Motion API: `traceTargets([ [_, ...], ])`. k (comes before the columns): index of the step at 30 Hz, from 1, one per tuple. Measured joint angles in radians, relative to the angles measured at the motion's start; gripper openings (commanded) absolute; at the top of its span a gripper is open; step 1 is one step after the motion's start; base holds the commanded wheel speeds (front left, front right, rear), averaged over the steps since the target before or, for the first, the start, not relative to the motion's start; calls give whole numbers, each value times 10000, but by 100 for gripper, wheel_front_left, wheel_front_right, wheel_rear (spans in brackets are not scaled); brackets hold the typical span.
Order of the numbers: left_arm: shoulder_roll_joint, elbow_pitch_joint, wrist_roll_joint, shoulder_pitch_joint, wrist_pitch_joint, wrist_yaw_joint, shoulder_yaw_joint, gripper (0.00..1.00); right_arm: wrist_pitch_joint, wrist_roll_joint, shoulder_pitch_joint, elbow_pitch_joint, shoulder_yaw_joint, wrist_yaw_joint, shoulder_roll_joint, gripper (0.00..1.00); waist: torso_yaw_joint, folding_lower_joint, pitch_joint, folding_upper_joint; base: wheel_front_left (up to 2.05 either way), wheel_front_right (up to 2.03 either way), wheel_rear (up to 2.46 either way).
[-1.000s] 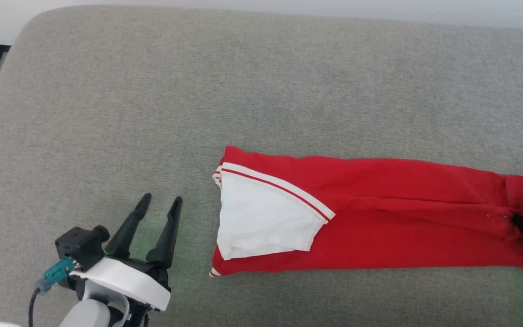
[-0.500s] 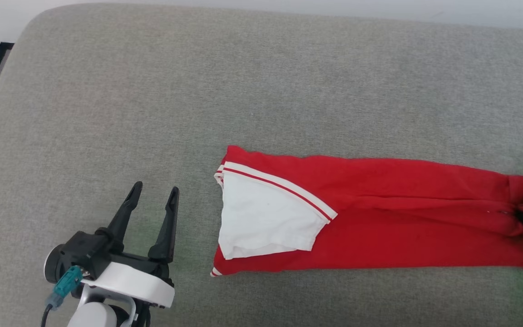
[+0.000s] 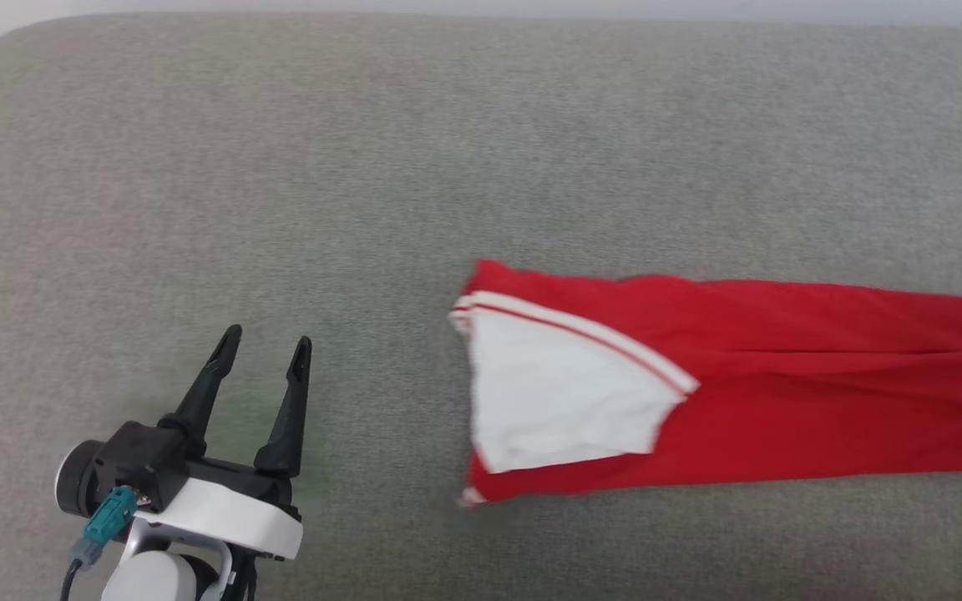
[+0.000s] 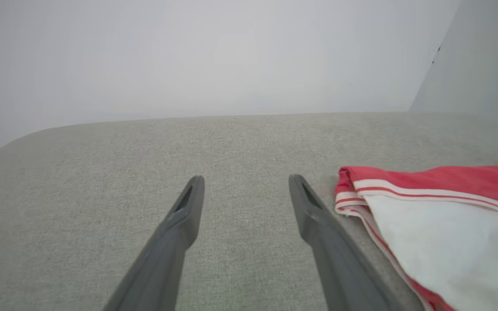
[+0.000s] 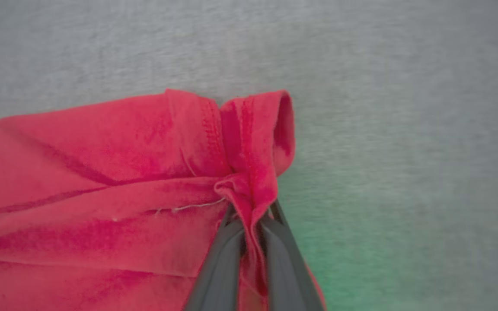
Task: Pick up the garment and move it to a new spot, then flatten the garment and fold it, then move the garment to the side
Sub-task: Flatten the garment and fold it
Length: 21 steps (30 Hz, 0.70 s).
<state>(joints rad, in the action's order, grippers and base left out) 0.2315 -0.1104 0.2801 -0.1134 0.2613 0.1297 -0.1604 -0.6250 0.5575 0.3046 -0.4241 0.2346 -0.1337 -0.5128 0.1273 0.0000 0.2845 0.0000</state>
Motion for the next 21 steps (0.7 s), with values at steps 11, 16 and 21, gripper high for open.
traceTargets([
  [11,144,36,52,-7,2,12,79,100,341,-665,244,-637,1789,15,-1181,0,-325,0,73,0,0,0,0],
  [16,88,-31,90,8,2,12,54,100,-44,-255,57,224,1221,21,-980,0,-294,0,-55,0,0,0,0],
  [21,-35,-71,117,126,2,12,-25,100,-614,669,-780,2401,-19,29,-685,0,-165,0,-172,0,0,0,0],
])
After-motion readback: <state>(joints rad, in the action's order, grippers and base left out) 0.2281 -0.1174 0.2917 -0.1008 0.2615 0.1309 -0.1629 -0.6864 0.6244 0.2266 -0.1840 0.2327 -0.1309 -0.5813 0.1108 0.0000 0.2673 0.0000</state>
